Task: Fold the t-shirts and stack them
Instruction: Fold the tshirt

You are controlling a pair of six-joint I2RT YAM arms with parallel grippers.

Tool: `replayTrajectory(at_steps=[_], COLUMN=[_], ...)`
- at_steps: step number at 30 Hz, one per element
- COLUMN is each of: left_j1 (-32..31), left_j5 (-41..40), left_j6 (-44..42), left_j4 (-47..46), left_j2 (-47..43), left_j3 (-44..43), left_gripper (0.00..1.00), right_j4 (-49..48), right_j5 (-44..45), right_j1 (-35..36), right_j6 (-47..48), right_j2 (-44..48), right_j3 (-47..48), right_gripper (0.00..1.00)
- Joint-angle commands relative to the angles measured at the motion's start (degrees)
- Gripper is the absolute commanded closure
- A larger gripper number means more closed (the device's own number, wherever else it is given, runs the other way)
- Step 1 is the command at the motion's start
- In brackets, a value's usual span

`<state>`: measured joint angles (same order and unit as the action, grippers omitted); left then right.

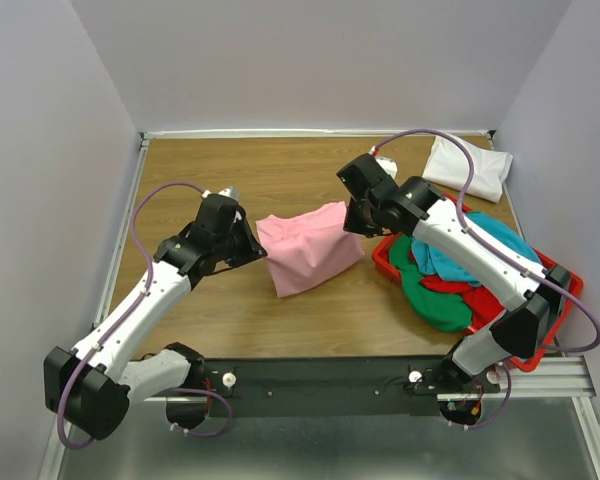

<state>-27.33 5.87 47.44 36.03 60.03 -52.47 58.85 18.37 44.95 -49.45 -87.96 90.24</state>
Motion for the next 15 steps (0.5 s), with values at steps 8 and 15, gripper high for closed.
replayTrajectory(at_steps=[8, 15], left_j1=[4.0, 12.5], left_j5=[-1.6, 0.6], left_j6=[-1.4, -5.5], left_j4=[-6.2, -14.1], left_j2=[7.8, 15.6], left_j3=[-1.7, -2.6], left_gripper=[1.0, 1.0], right_j4=[-6.5, -13.6], right_j5=[3.6, 1.9], right_j1=[-4.3, -8.8], right_j6=[4.5, 10.9], right_j2=[-6.3, -17.1], right_j3=[2.0, 9.3], right_gripper=[0.99, 0.99])
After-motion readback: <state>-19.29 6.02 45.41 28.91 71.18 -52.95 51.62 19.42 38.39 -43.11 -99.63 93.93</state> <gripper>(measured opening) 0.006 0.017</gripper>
